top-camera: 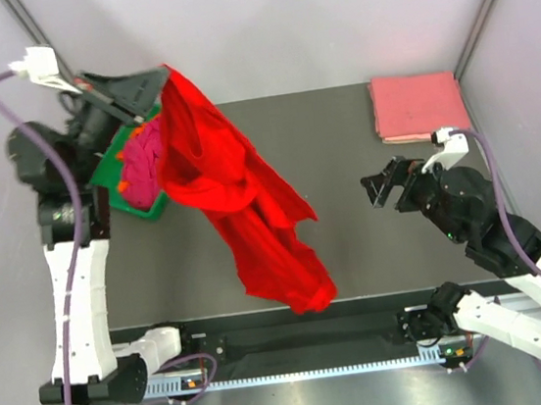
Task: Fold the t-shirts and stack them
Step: Move the tshirt to the center of the board
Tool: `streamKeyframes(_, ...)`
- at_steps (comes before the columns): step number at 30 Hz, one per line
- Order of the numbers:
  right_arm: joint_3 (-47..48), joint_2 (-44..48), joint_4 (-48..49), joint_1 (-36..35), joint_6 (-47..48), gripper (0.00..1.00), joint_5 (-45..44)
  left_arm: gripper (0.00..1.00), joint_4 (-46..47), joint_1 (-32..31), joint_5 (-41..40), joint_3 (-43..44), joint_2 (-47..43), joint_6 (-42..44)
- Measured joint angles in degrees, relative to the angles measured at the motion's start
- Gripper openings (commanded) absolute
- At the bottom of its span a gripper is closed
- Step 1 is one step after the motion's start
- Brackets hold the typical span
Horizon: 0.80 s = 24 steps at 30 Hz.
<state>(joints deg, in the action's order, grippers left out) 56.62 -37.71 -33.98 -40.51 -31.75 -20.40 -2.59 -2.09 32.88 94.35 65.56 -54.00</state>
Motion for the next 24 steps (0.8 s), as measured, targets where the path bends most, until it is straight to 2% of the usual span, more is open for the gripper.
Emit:
streamKeyframes(3,-1.99,0.15,-0.15,0.00,-0.44,1.00,-0.59,0.00,-0.17,-3.21,-0.42,-6.80,3.34,1.11)
streamKeyframes(5,-3.65,-0.11,-0.15,0.00,-0.76,1.00,-0.83,0.00,-1.46,-6.10,-0.85,-8.00,9.25,3.45)
streamKeyframes(9,-5.81,-3.78,-0.15,0.00,-0.92,0.99,-0.98,0.00,-3.08,-10.95,-0.92,-6.95,27.32,8.63)
streamKeyframes(12,-6.36,-8.72,0.52,0.00,-0.98,0.92,-0.22,0.00,-7.10,-12.76,-0.57,-1.92,41.57,11.39)
streamKeyframes(16,-8.48,-15.23,2.64,0.00,-1.40,0.85,2.19,0.00,-11.63,-14.05,0.85,12.13,59.36,13.27)
streamKeyframes(19,-10.91,-18.32,4.81,0.00,-2.10,0.77,4.13,0.00,-11.74,-14.25,2.73,22.75,67.78,12.87)
streamKeyframes(22,-11.78,-22.51,7.63,0.00,-3.98,0.68,5.33,0.17,-12.00,-14.16,4.55,32.48,73.42,12.11)
streamKeyframes(24,-11.82,-25.64,9.70,0.00,-5.95,0.63,5.73,0.36,-12.59,-14.01,4.96,34.42,74.03,12.50)
